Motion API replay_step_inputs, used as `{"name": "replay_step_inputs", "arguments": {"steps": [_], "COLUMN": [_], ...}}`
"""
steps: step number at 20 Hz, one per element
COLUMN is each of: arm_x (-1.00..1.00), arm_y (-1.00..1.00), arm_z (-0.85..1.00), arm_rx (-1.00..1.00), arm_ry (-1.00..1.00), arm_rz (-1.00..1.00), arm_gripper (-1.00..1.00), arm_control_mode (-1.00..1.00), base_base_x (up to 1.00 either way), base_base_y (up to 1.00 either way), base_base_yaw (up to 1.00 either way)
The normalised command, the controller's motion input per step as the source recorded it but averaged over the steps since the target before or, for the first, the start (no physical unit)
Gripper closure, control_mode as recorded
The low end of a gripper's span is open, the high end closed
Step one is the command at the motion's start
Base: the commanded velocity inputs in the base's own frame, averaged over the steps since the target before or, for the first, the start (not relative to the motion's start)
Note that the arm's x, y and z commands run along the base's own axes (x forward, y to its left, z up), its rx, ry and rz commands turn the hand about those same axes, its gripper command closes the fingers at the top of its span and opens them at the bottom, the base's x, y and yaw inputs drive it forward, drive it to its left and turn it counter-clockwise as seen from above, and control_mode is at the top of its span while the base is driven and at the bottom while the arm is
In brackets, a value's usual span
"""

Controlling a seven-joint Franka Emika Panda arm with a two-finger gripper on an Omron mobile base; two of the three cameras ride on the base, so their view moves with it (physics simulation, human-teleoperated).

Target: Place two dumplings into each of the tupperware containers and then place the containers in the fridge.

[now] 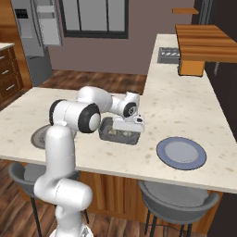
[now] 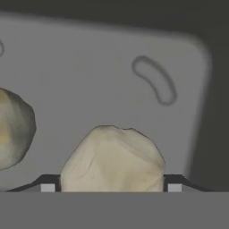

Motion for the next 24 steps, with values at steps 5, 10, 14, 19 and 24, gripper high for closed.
{"name": "replay_step_inputs", "arguments": {"steps": [5, 10, 14, 19, 24], "arm_x": [0.0, 0.0, -0.01, -0.04, -0.23], "arm_y": [0.24, 0.12, 0.21, 0.08, 0.43], "arm_z": [-0.22, -0.03, 0.0, 0.02, 0.4], "arm_rx": [0.0, 0.0, 0.0, 0.0, 0.0], "arm_ry": [0.0, -0.06, -0.06, -0.04, -0.03], "arm_rz": [0.0, 0.0, 0.0, 0.0, 0.0], "arm_gripper": [-1.0, -1.0, -1.0, -1.0, -1.0], "arm_control_mode": [-1.0, -1.0, -1.0, -1.0, -1.0], "base_base_x": [0.0, 0.0, 0.0, 0.0, 0.0], "base_base_y": [0.0, 0.0, 0.0, 0.0, 0.0], "base_base_yaw": [0.0, 0.0, 0.0, 0.0, 0.0]}}
